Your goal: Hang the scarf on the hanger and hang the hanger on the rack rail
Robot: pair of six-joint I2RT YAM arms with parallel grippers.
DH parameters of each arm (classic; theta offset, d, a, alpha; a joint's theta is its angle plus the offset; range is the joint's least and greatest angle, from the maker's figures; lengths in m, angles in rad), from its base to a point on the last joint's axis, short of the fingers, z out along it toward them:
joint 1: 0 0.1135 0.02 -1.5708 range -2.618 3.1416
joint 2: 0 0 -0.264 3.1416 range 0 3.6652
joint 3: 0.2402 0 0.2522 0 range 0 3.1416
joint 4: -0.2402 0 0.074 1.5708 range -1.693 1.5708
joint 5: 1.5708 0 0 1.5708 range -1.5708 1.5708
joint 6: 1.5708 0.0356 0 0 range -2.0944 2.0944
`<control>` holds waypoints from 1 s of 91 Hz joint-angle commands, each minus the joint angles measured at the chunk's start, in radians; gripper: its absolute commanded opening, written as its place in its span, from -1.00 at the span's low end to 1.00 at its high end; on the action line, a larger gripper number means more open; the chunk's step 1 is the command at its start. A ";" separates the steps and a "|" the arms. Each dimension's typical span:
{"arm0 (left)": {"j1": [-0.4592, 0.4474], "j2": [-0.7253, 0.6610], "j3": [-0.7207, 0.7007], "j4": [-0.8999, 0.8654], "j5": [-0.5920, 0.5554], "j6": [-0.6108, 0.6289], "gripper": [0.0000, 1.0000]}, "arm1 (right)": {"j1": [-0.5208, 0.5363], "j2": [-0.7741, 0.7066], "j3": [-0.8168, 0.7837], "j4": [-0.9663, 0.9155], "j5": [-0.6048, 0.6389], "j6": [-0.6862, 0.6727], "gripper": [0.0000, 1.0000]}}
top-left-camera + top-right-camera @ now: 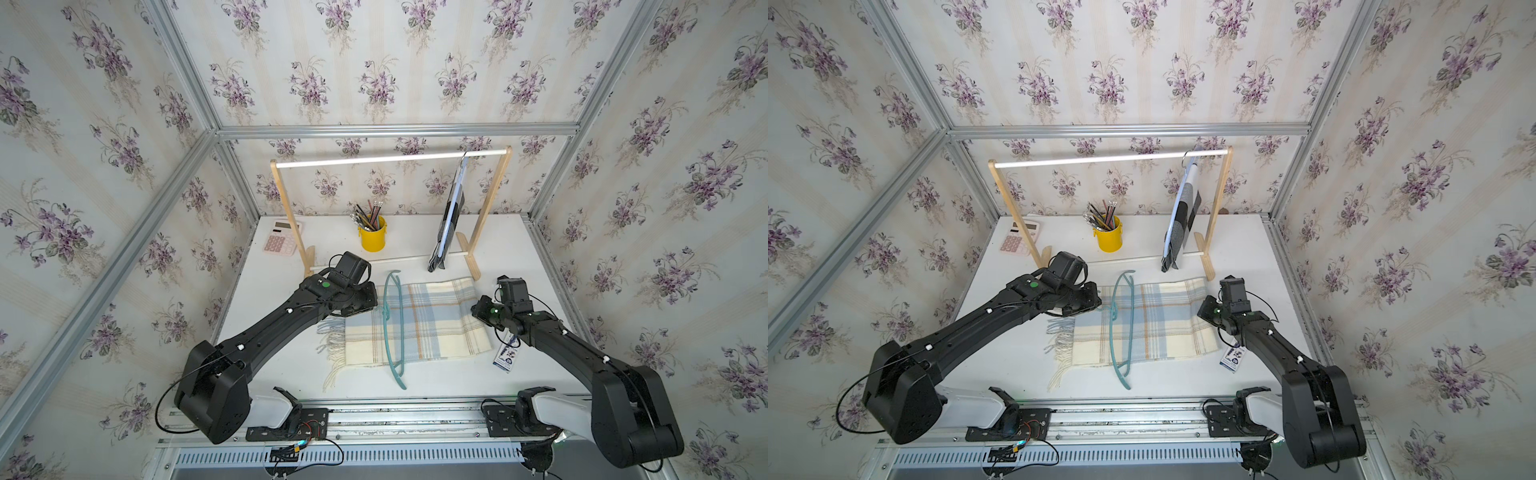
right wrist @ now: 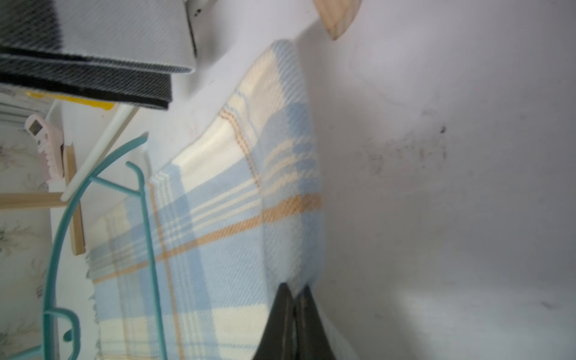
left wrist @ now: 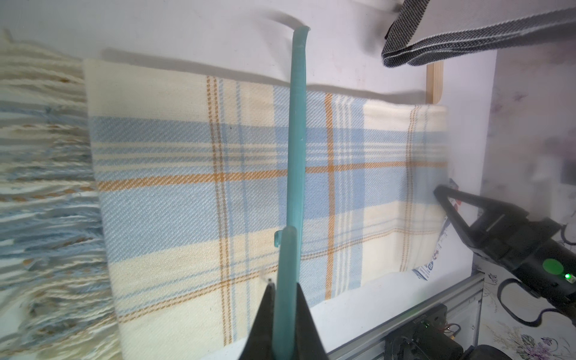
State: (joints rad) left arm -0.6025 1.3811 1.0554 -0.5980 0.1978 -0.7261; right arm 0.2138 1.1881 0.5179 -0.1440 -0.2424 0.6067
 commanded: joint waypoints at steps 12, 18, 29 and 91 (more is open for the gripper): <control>0.000 0.017 0.003 0.017 -0.010 -0.007 -1.00 | 0.225 -0.046 -0.005 -0.056 -0.015 0.098 -1.00; 0.000 0.015 -0.002 0.018 -0.008 -0.011 -1.00 | 0.296 -0.043 -0.010 0.009 -0.027 0.161 -1.00; 0.000 0.001 -0.019 0.026 -0.001 -0.021 -1.00 | 0.425 -0.017 -0.009 0.196 -0.060 0.303 -1.00; -0.001 -0.171 -0.127 0.068 0.004 -0.060 -1.00 | 0.681 0.381 0.029 0.998 0.161 0.890 -1.00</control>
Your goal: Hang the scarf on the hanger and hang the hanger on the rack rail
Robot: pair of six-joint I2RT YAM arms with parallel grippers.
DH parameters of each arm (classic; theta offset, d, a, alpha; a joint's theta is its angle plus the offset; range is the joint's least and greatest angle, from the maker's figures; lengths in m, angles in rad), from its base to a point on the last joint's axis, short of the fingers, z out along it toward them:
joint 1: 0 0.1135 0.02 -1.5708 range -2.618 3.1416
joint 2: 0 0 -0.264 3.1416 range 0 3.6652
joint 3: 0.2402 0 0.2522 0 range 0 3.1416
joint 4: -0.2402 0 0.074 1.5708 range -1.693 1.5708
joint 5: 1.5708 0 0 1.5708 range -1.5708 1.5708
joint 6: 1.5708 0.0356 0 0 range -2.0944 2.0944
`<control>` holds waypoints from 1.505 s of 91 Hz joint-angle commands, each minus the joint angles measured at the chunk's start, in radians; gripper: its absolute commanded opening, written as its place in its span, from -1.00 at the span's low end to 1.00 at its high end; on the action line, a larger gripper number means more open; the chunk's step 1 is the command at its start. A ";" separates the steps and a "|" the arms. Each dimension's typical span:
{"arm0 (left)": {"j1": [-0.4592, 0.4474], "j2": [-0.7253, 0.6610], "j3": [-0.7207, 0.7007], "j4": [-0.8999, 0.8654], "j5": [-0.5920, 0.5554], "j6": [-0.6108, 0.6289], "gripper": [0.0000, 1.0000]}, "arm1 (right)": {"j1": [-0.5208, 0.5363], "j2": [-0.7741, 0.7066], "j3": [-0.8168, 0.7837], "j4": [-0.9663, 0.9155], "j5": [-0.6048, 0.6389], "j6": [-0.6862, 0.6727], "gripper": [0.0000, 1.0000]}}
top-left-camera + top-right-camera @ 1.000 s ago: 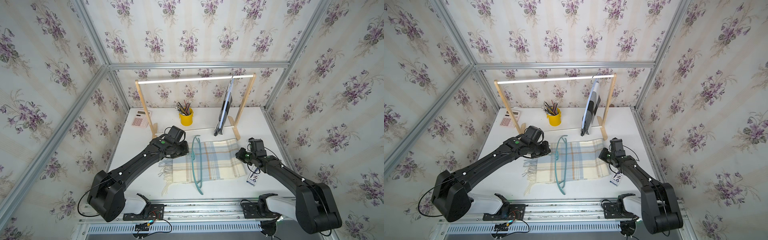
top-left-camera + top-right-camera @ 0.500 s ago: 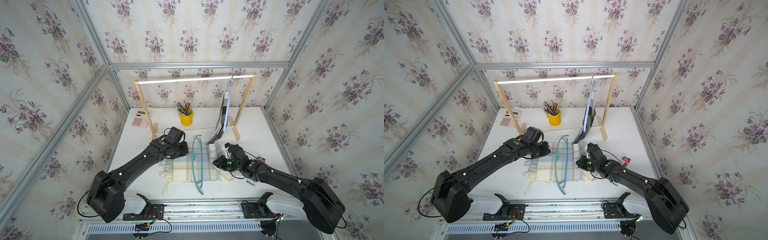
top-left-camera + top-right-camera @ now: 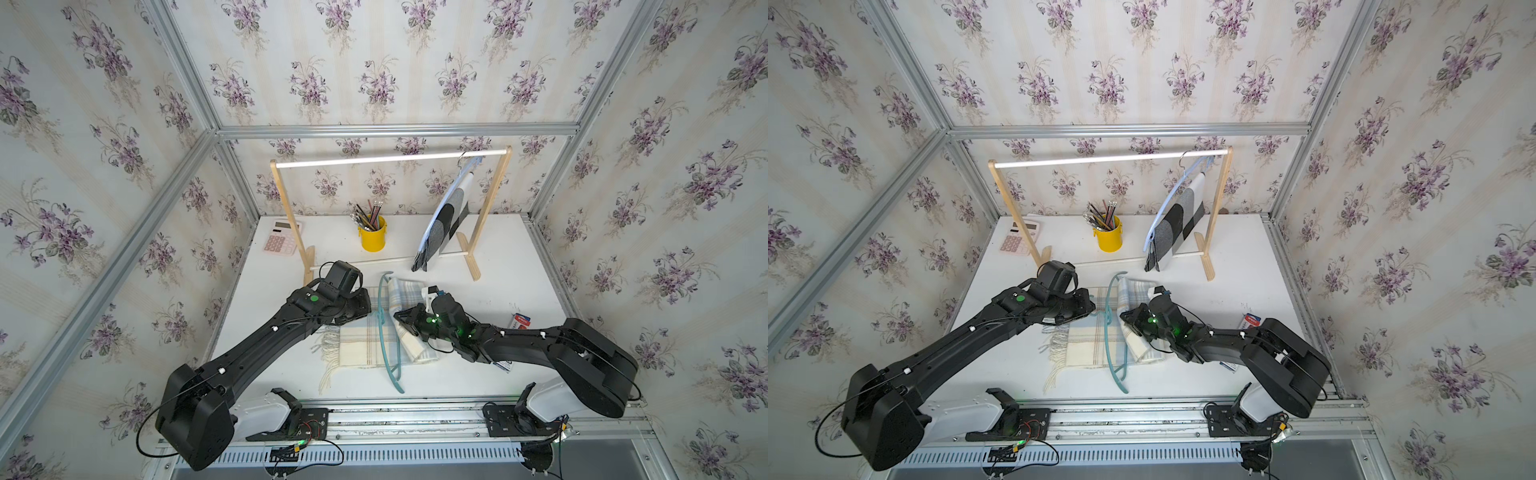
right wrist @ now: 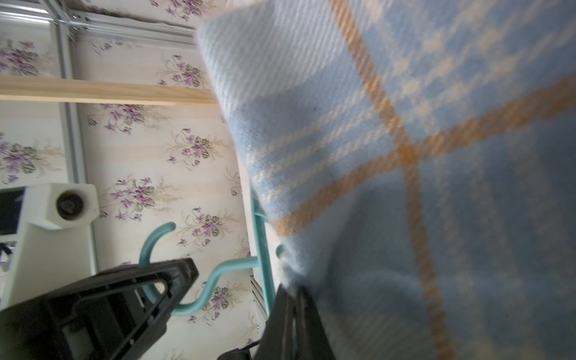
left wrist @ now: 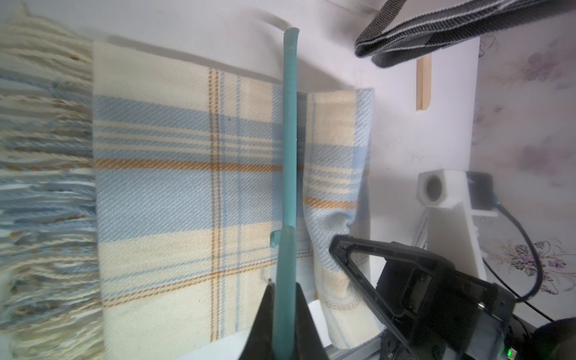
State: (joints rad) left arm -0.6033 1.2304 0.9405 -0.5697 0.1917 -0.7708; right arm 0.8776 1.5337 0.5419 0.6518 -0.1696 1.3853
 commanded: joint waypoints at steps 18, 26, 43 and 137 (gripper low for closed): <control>0.000 -0.066 -0.025 0.070 0.029 -0.028 -1.00 | 0.041 0.135 0.041 0.247 0.151 0.158 -1.00; 0.000 -0.087 -0.026 0.088 0.033 -0.036 -1.00 | 0.054 0.190 0.060 0.275 0.142 0.181 -1.00; 0.002 -0.126 -0.040 0.135 0.039 -0.042 -1.00 | 0.074 0.255 0.097 0.262 0.116 0.184 -1.00; 0.082 -0.140 -0.091 0.193 0.077 -0.034 -1.00 | 0.060 0.133 0.197 -0.110 -0.033 -0.096 0.11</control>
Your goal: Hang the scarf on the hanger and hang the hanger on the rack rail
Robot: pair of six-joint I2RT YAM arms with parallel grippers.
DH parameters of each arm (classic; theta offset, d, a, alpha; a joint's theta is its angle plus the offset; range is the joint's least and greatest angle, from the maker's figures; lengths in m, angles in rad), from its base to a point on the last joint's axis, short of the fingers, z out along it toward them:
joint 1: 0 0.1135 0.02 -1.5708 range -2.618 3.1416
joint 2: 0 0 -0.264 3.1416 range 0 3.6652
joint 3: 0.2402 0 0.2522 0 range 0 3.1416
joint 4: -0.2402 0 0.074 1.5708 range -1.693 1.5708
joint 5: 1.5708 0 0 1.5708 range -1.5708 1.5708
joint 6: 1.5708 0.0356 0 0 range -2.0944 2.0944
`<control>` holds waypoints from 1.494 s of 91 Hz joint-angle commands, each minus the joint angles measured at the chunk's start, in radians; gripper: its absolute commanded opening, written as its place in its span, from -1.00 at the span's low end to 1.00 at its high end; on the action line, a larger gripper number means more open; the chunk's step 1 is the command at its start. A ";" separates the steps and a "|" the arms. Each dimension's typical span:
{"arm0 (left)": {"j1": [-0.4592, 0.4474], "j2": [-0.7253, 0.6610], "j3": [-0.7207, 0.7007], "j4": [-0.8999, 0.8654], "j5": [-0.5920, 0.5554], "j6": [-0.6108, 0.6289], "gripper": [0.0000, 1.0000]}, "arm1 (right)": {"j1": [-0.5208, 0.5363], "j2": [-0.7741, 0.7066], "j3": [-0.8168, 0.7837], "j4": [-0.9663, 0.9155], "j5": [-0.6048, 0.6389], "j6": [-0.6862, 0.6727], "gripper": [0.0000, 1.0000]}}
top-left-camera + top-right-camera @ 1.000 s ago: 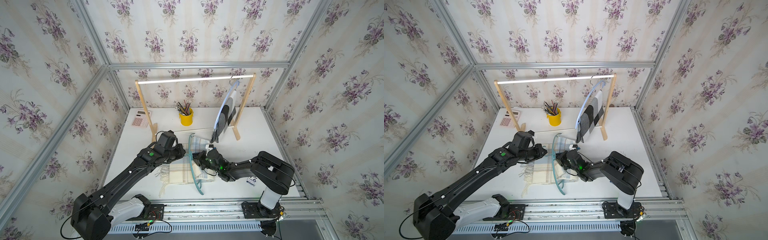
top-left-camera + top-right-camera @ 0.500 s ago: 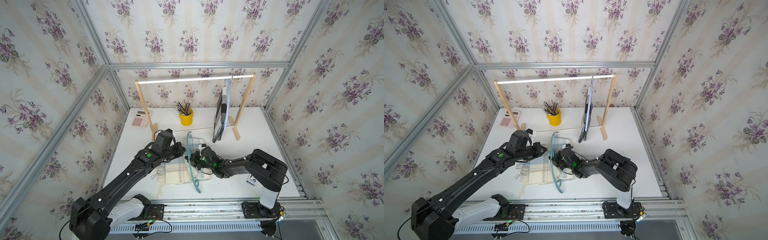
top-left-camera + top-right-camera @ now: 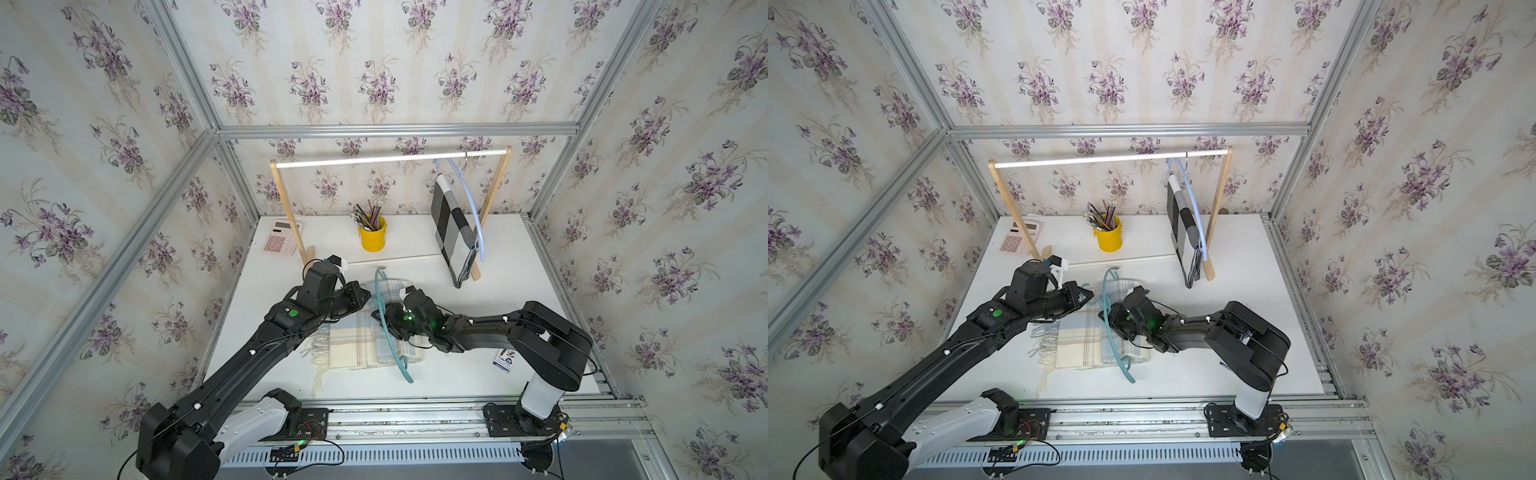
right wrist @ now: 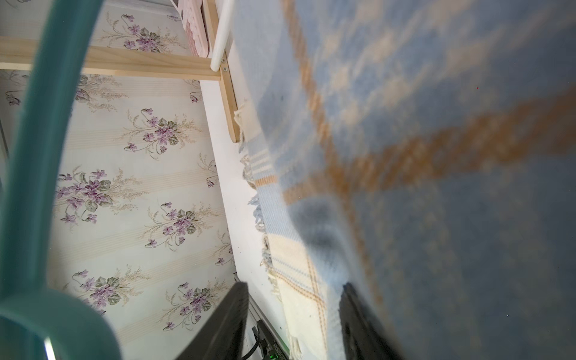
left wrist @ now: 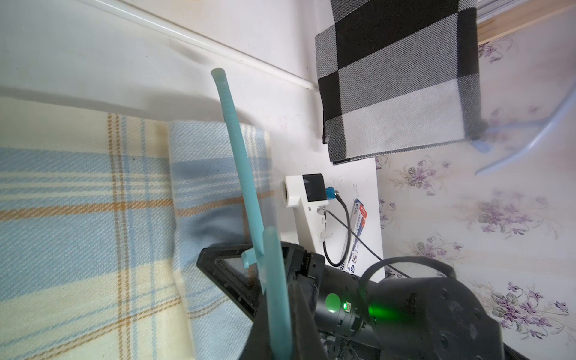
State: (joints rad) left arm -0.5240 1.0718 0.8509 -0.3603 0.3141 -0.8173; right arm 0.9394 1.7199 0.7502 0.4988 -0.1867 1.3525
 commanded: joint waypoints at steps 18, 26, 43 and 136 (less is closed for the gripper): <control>0.008 0.020 -0.015 -0.052 -0.057 0.028 -1.00 | -0.034 -0.115 -0.047 0.031 -0.006 -0.071 0.13; 0.022 -0.002 -0.020 -0.086 -0.071 0.029 -1.00 | -0.047 -0.112 -0.049 0.030 -0.021 -0.074 0.10; 0.103 -0.102 -0.104 -0.002 0.066 0.023 -1.00 | -0.054 -0.082 -0.043 0.076 -0.074 -0.082 0.02; -0.152 0.413 0.533 -0.574 -0.440 -0.048 -1.00 | 0.204 -0.727 -0.214 -0.520 0.635 -0.818 0.11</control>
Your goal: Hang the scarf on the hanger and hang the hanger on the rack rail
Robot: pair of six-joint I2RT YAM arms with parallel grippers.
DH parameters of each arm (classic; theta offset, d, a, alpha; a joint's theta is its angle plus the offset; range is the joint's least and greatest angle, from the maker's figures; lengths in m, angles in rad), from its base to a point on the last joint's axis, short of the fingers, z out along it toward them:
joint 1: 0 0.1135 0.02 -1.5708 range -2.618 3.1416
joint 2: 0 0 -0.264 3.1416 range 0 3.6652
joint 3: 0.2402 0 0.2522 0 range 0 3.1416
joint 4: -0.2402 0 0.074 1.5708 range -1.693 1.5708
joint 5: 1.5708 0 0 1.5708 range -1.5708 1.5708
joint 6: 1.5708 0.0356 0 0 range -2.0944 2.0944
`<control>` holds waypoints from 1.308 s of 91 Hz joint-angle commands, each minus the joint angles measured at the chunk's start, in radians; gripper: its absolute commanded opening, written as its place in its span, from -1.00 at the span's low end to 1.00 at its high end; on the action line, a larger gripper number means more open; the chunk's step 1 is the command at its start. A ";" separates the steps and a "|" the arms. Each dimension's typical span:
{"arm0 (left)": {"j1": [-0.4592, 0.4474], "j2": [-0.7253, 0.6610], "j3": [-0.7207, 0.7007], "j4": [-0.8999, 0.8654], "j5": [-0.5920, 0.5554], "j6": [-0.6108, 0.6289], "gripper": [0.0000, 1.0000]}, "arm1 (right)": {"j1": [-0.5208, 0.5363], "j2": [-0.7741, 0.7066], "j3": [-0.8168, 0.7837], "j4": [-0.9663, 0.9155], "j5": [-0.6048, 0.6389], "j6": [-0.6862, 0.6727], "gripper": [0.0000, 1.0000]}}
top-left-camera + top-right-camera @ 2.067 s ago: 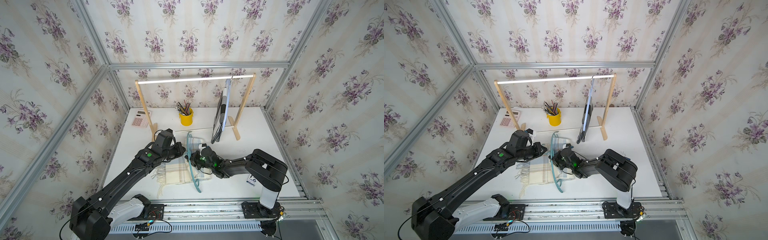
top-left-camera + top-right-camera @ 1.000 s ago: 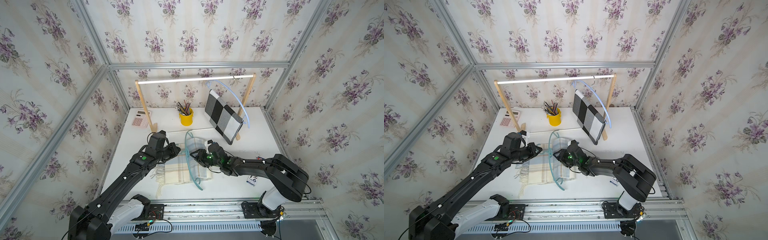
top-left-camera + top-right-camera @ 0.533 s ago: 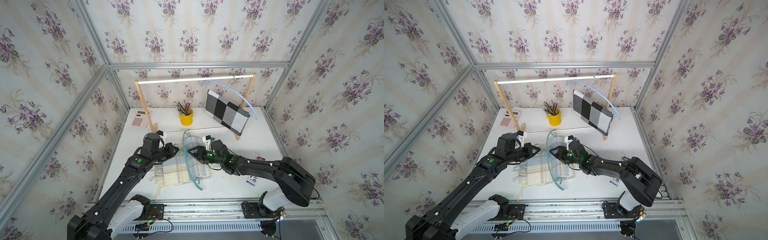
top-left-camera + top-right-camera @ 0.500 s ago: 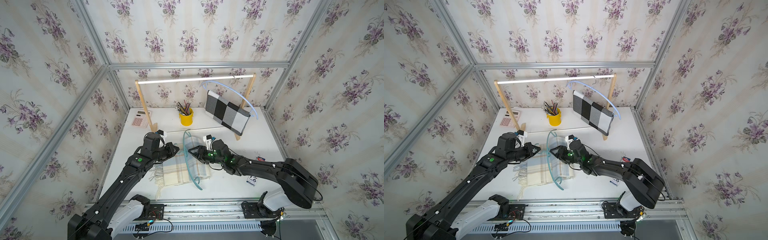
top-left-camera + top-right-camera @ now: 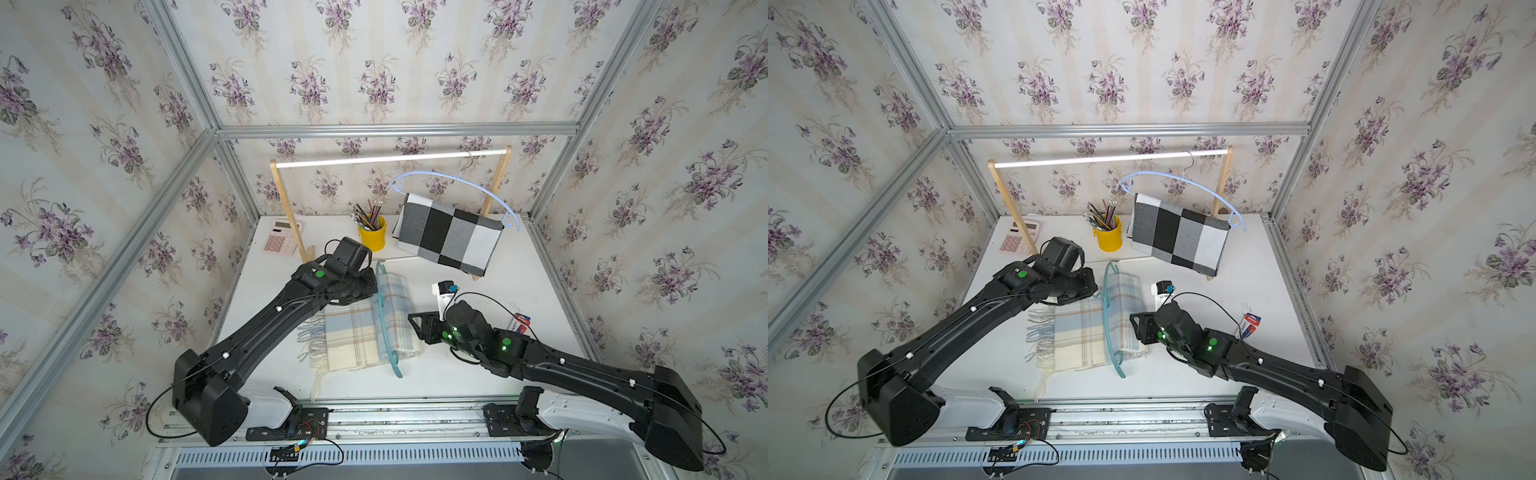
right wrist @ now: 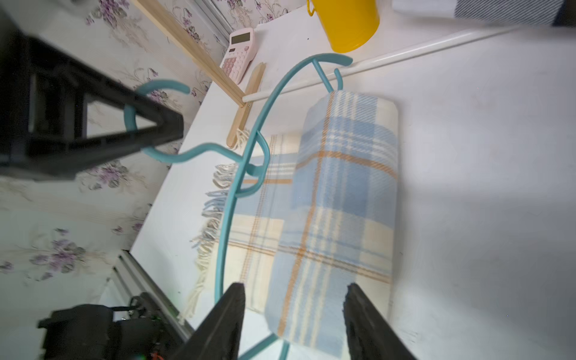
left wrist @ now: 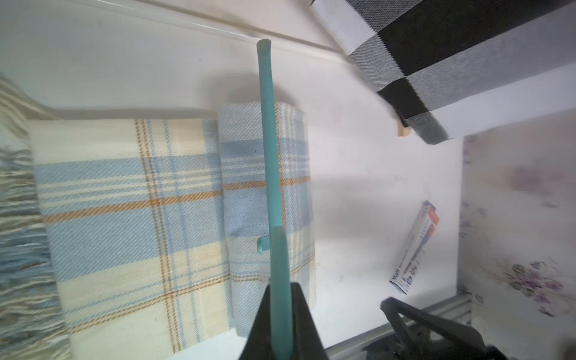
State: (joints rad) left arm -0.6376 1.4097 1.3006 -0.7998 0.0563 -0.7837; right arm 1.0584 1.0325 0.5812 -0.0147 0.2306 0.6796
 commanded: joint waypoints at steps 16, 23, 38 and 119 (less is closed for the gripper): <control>-0.125 0.255 0.312 -0.355 -0.370 -0.248 -1.00 | 0.265 -0.037 -0.127 0.180 0.391 -0.230 0.12; -0.149 0.337 0.406 -0.438 -0.400 -0.296 -1.00 | 0.312 -0.010 -0.143 0.262 0.422 -0.249 0.12; -0.164 0.470 0.558 -0.551 -0.405 -0.349 -1.00 | 0.370 0.054 -0.155 0.370 0.433 -0.277 0.13; -0.186 0.558 0.657 -0.573 -0.373 -0.365 -1.00 | 0.271 0.508 0.094 0.252 0.511 -0.233 -0.38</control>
State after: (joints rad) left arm -0.8234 1.9625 1.9514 -1.3560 -0.3008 -1.1458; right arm 1.3430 1.5234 0.6601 0.2497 0.7563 0.4461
